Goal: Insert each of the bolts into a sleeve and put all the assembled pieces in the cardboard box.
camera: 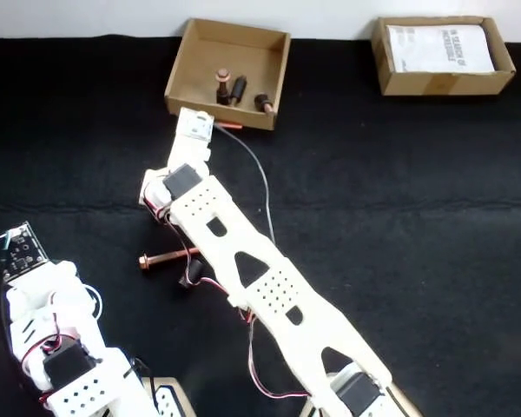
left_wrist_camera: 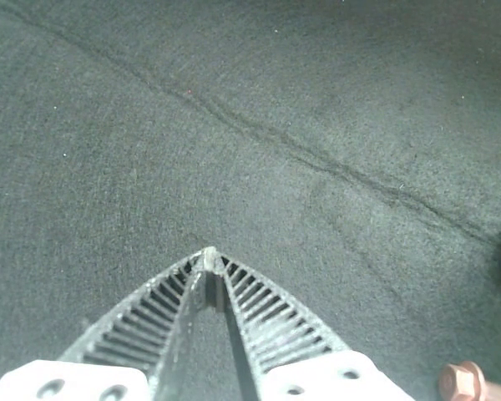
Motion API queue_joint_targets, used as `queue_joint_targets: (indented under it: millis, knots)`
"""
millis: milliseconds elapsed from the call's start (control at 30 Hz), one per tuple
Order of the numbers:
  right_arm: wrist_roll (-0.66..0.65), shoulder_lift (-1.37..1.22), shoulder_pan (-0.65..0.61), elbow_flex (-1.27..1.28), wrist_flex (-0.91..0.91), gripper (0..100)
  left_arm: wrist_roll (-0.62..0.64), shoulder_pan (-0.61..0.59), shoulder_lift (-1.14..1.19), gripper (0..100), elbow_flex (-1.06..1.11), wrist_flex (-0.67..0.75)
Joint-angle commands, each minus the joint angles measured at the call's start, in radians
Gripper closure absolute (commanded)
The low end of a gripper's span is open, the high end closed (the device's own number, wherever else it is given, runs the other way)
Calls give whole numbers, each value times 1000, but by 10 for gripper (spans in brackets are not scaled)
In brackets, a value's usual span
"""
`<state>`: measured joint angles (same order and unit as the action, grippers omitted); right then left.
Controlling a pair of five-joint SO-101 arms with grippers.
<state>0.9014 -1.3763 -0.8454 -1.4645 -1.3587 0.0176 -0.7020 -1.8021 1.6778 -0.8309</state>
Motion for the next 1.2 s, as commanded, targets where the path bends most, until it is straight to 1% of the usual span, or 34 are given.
queue_joint_targets:
  millis: [0, 67, 233, 333, 467, 600, 700, 800, 933, 1067, 1167]
  knots:
    - [3, 8, 31, -53, -33, 991, -3, -4, -13, 990, 18, -3]
    - [-15, 30, 58, -125, -70, 991, -3, 1, -12, 990, 18, -3]
    - [-167, 102, 133, -318, -87, 991, -3, 7, -5, 990, 18, 0]
    - [-239, 216, 176, -308, -128, 991, -3, 7, -4, 990, 18, 0]
    - [-344, 374, 202, -305, -165, 991, -3, 7, -4, 990, 18, -2]
    - [-462, 526, 200, -305, -199, 991, -3, 13, -4, 990, 18, -3]
    - [-546, 627, 200, -303, -213, 991, -3, 54, -4, 990, 18, -29]
    - [-582, 728, 200, -305, -252, 991, -3, 101, -4, 990, 18, -40]
    - [-657, 874, 180, -303, -404, 991, -2, 156, -4, 990, 18, -84]
    - [-683, 1015, 191, -295, -406, 991, -2, 200, -4, 990, 18, -133]
    - [-683, 1095, 237, -277, -406, 991, 2, 232, -4, 991, 18, -189]
